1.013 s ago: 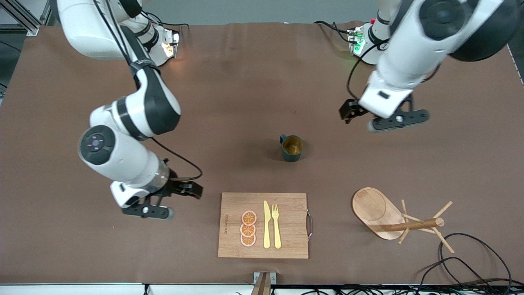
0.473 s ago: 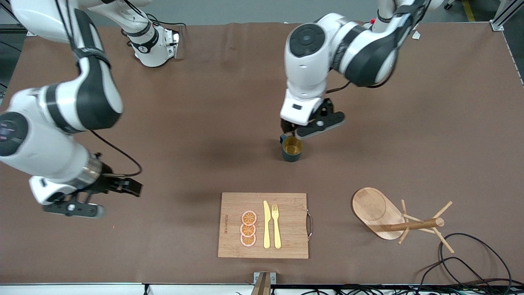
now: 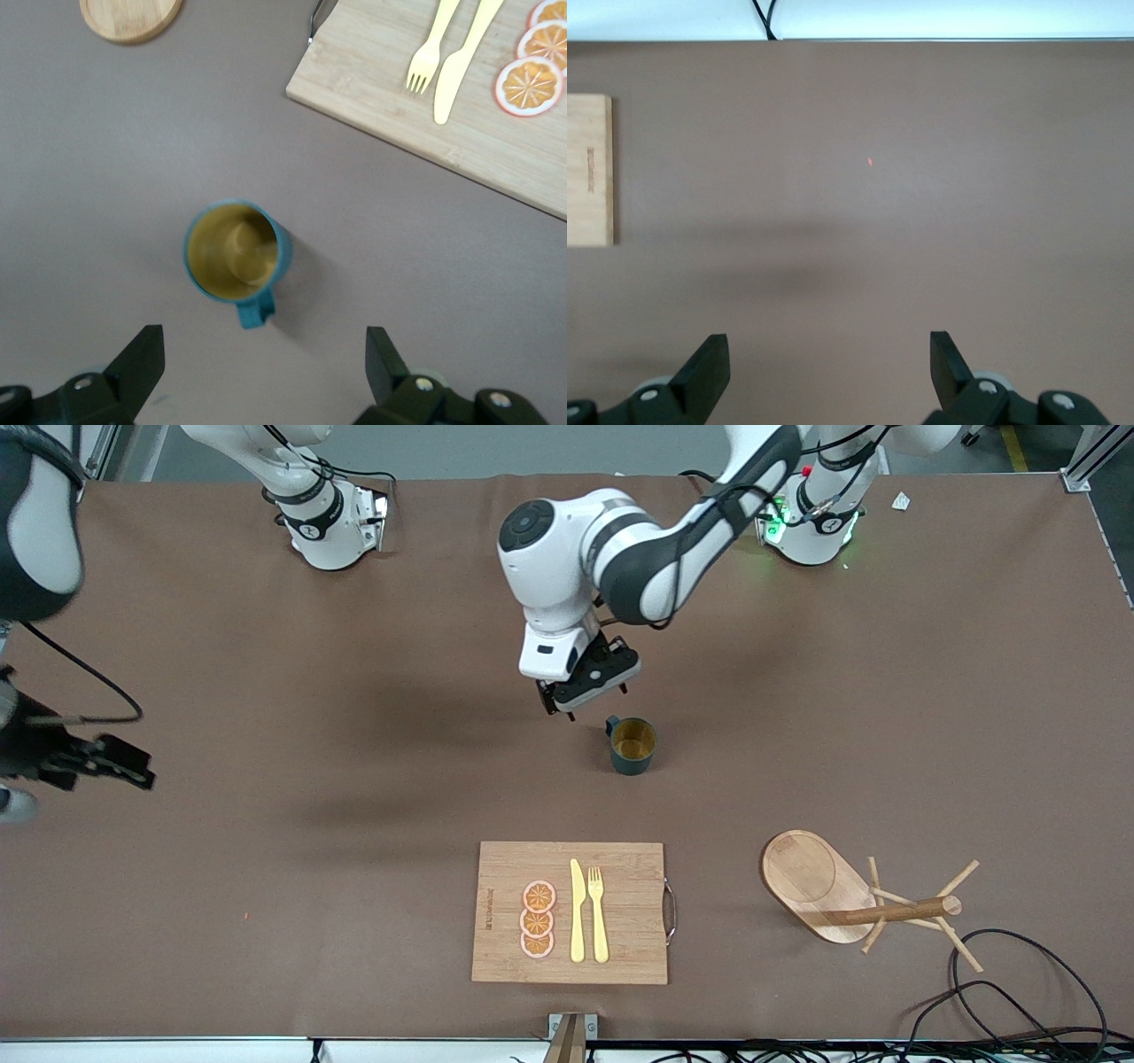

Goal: Pass cup and hang on rack
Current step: 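Withdraw the right gripper while the left gripper moves above the mug, then lower the left gripper and grasp the teal mug by its handle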

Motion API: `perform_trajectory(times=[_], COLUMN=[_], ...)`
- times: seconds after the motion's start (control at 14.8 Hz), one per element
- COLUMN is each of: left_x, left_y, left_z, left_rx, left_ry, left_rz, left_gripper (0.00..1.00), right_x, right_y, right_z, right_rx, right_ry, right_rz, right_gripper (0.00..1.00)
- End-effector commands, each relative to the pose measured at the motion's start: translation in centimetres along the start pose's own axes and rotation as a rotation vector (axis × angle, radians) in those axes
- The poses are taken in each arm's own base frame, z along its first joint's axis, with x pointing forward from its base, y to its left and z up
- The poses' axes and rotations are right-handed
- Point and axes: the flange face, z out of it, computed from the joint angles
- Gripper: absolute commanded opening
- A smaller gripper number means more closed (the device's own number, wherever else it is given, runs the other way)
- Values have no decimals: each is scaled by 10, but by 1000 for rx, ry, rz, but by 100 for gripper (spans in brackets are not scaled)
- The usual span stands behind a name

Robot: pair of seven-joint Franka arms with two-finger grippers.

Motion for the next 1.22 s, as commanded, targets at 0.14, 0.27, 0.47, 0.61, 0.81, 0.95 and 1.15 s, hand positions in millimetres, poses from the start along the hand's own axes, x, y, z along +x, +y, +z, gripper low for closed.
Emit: perform_trajectory(times=[0.14,0.27,0.47,0.61,0.81,0.95,1.15], left_x=[-59,-74,-78,-85,-86,-93,-102], left_y=[26,30,22,18,13,14,17], left_z=[39,51,62,73,76,78,86], left_rx=[-4,-24,34,85,123,124,121], left_ry=[176,244,281,300,317,317,343], left_rz=[-123,-193,-215,-207,-207,-196,-172], left_gripper=[97,97,98,98,99,99,99], right_x=[-54,-66,-87,-98,-111,-115,-114], right_y=[31,32,28,26,17,5,6], right_z=[-49,-58,-51,-49,-64,-66,-66], right_rx=[-21,-23,-24,-17,-14,-11,-13], right_ry=[-12,-5,15,24,11,-13,-16], right_rz=[-31,-38,-34,-29,-16,41,11], right_gripper=[100,100,100,100,100,100,100])
